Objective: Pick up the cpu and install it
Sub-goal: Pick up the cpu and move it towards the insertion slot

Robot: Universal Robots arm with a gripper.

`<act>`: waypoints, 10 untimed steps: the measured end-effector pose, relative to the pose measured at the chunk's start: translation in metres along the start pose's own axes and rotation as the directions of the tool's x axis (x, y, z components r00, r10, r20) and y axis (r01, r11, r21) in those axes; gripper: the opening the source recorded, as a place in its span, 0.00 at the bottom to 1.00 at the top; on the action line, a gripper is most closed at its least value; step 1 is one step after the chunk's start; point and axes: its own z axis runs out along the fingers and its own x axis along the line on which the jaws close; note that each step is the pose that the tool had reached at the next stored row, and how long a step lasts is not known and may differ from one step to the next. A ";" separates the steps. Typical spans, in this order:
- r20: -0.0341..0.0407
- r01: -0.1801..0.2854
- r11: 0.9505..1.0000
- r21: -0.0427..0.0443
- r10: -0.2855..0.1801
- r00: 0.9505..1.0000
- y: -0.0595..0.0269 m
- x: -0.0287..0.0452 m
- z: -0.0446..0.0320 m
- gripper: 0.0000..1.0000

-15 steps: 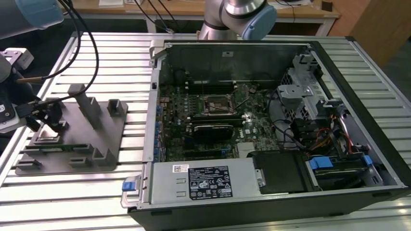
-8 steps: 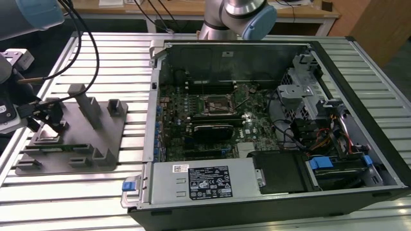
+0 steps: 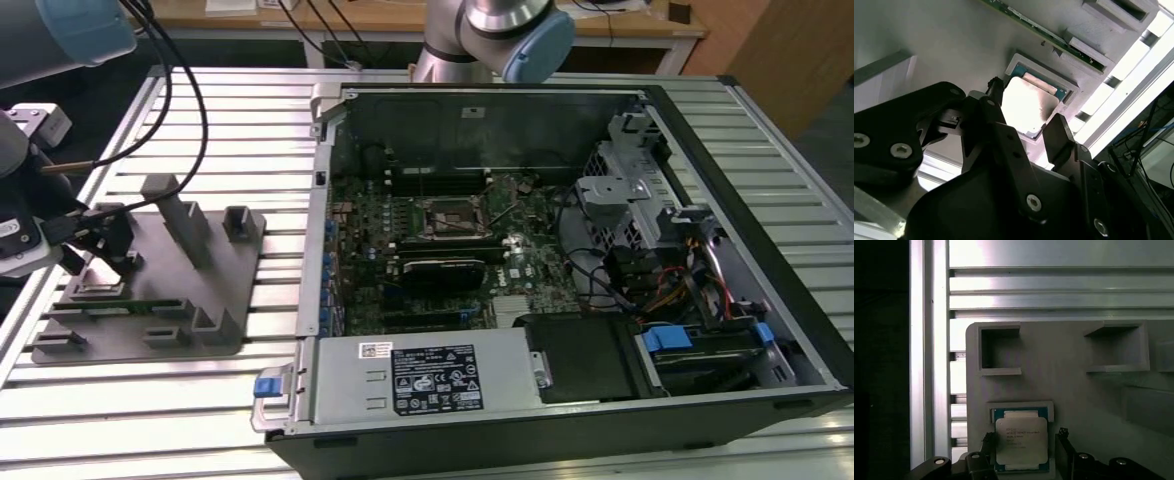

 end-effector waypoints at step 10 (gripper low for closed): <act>0.000 -0.010 1.000 0.000 0.010 1.000 0.0001 0.0023 0.0035 0.59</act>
